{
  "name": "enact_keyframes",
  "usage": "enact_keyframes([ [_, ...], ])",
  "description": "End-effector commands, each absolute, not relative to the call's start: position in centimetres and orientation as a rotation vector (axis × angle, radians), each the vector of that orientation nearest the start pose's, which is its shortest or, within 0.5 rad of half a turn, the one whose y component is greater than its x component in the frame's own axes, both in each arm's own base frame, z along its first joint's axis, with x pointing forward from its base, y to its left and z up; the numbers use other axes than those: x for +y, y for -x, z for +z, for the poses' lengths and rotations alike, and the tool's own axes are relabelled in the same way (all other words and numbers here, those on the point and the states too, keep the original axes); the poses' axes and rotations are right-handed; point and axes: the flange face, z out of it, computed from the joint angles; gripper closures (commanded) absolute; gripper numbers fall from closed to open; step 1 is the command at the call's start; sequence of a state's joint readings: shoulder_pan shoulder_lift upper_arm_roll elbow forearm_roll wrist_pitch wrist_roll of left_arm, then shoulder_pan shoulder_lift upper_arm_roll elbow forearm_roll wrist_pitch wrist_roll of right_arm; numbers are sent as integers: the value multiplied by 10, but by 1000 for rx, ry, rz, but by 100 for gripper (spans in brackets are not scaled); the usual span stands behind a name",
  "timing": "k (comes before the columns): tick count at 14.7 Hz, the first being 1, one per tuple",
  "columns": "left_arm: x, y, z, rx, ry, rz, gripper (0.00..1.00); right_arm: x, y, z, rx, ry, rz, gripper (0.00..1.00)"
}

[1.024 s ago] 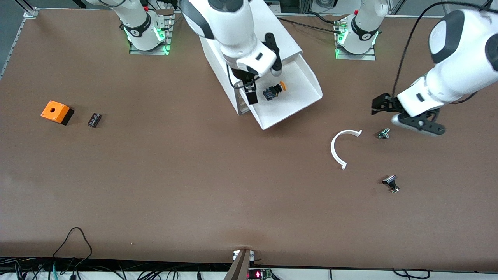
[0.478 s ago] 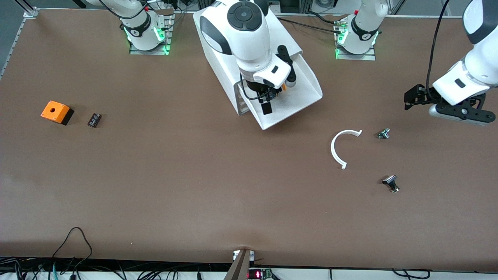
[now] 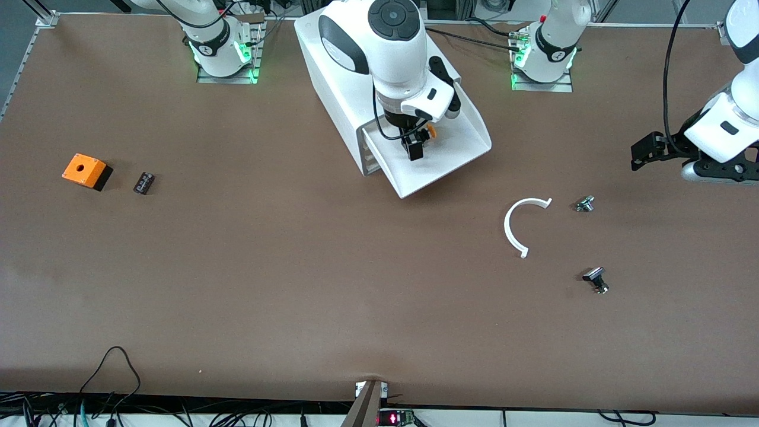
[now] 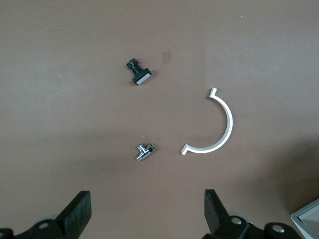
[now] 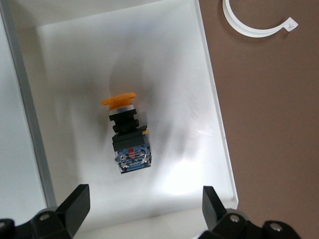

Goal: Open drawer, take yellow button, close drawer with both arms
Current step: 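Grasp the orange push button in the drawer with the right gripper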

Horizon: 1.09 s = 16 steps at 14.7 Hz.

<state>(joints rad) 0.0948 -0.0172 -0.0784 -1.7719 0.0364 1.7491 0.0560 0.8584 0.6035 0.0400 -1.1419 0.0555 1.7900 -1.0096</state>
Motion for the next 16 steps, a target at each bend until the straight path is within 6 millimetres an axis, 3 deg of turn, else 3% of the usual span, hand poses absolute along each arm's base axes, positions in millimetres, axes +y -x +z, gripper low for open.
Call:
enact_keyframes([
  [1, 26, -560, 572, 6, 3093, -25, 0, 575, -455, 457, 2649, -1831, 30, 0],
  [4, 56, -557, 585, -72, 3104, -58, 0, 584, -448, 440, 2676, -1794, -5, 0],
  [5, 56, -560, 595, -75, 3105, -89, 0, 587, -446, 436, 2677, -1789, -11, 0],
  [11, 54, -567, 589, -86, 3104, -76, 0, 587, -448, 430, 2679, -1777, -18, 0],
  [16, 53, -566, 589, -84, 3104, -73, 0, 600, -441, 407, 2698, -1742, -26, 0],
])
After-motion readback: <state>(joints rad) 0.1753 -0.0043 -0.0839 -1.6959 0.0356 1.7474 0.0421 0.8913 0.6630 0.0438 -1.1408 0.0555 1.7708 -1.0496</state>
